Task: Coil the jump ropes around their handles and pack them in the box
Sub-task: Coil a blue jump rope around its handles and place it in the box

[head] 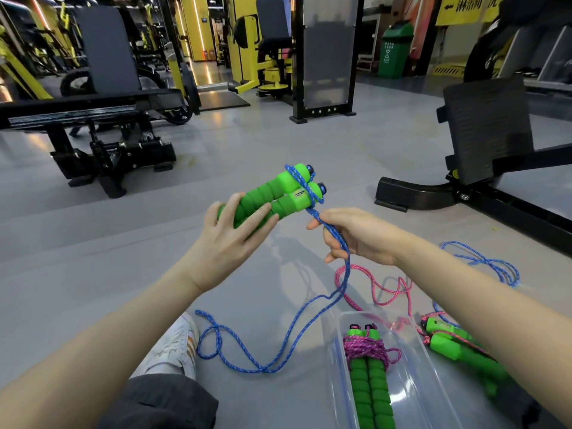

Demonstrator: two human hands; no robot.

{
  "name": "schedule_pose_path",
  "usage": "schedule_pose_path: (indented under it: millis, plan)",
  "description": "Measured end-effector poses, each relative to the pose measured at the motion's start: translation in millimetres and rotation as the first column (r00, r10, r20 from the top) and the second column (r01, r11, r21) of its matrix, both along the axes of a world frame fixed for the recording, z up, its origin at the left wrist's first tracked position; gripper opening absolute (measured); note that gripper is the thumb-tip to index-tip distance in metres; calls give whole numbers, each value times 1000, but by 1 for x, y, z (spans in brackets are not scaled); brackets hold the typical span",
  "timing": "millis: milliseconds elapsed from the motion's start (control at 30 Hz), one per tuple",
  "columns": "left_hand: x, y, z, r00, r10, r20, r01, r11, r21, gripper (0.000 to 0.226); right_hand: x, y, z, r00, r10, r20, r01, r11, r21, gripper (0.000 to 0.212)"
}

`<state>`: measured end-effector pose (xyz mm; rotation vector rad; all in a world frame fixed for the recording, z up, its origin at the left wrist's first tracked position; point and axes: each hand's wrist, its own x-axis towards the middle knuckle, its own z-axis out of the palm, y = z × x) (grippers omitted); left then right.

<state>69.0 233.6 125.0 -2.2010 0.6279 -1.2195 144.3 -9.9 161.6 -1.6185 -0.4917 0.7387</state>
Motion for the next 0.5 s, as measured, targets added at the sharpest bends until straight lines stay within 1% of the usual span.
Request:
schedule_pose_path:
  millis: [133,233,367,433,500]
  plan:
    - [-1,10,-5,999,39,-35,-34,991,127,42,-1,-6,16,979,144,144,-116,976,-183,28]
    - [-3,8,-11,996,21,-85,-6,984,180,41,-1,-9,25,941,205,269,-123,948,-292,28]
    - [-3,5,-14,992,19,-128,10,975,220,43,-1,-14,34,903,167,395,-23,939,-343,36]
    - [-2,6,-15,990,26,-142,7,974,226,43,0,-18,40,890,193,414,-37,933,-357,40]
    - [-2,7,-15,986,4,-169,38,969,244,45,1,-20,46,893,224,391,-96,942,-321,39]
